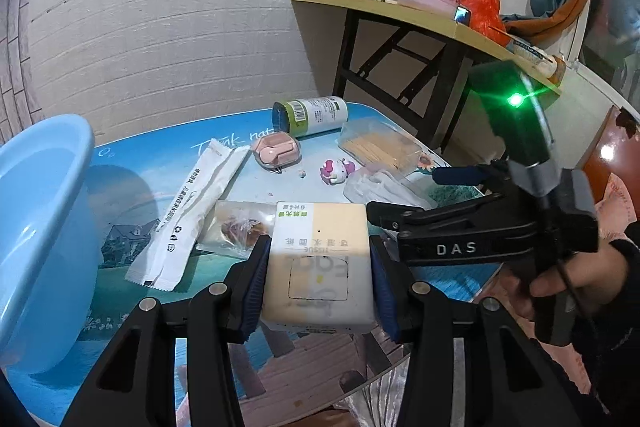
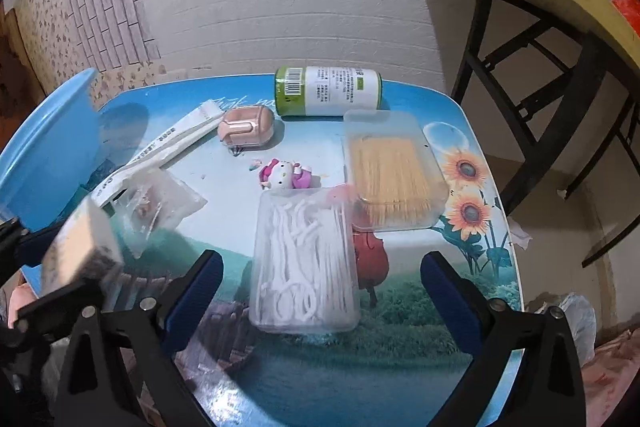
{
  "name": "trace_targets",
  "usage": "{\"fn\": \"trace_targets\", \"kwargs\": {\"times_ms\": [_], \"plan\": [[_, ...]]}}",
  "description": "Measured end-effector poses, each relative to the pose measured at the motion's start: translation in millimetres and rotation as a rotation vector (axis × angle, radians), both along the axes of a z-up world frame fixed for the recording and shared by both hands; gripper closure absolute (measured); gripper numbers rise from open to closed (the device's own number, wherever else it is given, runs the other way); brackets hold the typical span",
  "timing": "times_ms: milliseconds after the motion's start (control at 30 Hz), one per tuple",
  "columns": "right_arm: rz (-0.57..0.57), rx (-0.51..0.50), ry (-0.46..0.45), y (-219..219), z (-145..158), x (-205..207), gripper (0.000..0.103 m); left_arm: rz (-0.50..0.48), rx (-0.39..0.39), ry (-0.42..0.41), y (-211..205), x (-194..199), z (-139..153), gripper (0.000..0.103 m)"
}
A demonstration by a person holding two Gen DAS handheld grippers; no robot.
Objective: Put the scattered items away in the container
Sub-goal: 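Lift the tissue pack with the left gripper while the right gripper grasps the floss-pick box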
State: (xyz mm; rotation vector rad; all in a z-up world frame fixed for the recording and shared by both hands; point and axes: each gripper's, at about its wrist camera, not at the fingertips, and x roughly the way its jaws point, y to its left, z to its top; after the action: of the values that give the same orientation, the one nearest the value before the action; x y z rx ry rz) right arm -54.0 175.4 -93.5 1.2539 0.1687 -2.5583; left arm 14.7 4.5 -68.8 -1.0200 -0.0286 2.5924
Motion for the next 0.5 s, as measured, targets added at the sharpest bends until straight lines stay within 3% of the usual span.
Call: {"fn": "trace_targets", "kwargs": {"times_ms": [167,500], "plan": [[-0.006,-0.011,-0.009,-1,-7,-6,0.011,0.009,0.009,0.004,-3,-1,1,0.058],[0.012,0.000,0.010,-13,-19,-10,0.011,0.012,-0.001,0.011,-3,2,2,0.058]]}}
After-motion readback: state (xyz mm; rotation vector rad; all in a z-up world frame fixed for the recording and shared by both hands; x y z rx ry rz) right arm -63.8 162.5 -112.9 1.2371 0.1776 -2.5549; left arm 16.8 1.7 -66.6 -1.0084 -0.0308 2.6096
